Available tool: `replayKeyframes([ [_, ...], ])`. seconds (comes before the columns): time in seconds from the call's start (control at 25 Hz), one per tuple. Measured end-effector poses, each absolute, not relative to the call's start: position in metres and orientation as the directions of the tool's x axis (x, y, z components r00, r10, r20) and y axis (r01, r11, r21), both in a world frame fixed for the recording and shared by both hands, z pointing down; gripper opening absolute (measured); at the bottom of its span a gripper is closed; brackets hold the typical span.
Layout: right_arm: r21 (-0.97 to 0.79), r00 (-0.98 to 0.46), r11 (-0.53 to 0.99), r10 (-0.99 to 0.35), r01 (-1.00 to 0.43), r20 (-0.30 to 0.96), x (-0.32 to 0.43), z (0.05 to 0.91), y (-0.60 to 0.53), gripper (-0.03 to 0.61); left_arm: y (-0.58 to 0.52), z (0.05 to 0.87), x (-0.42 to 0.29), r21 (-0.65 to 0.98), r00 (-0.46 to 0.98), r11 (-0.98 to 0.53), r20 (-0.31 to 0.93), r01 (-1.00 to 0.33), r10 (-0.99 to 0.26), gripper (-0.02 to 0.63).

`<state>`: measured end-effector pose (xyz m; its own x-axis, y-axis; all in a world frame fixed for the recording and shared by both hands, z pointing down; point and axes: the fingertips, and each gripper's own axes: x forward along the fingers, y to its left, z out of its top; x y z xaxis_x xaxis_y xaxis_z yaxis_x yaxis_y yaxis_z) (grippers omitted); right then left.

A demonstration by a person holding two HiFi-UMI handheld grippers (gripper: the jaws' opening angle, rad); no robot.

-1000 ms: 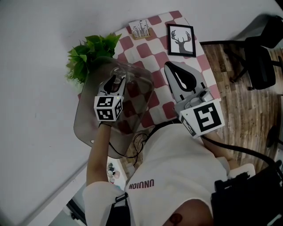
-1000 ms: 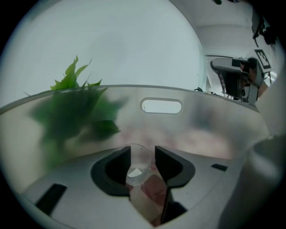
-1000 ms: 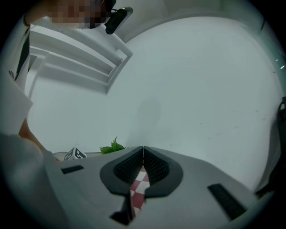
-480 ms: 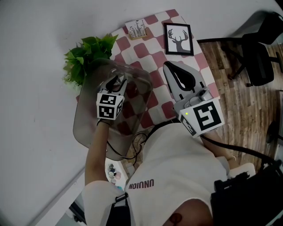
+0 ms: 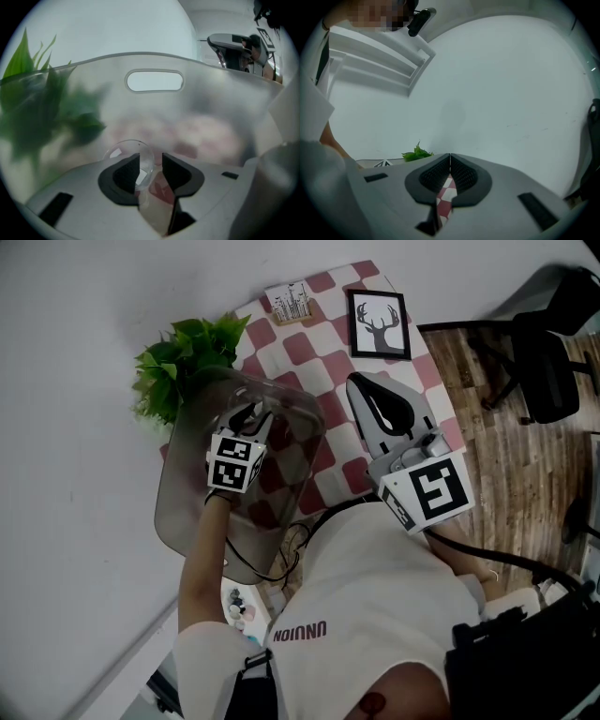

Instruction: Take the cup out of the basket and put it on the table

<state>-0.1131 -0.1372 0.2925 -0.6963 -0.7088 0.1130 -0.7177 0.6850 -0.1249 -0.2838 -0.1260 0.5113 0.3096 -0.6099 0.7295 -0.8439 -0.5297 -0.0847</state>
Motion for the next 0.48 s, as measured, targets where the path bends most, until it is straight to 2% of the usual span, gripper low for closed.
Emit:
replayKeyframes([
  [0.24,-0.136,-0.696,0.684,-0.713,-0.717,0.08,-0.1148,0.2868,-0.1395,0.018,-0.1273,0.5137,-0.288,-0.135,0.275,-0.547,0.752,-0.826,-0.599,0.1],
  [0.48,-0.132,-0.691,0.678,-0.716,-0.723,0.102,-0.1121,0.2901,-0.1409,0.018,-0.1249,0.5165,-0.2852,-0.209,0.24,-0.598,0.777,-0.774,-0.582,0.095],
])
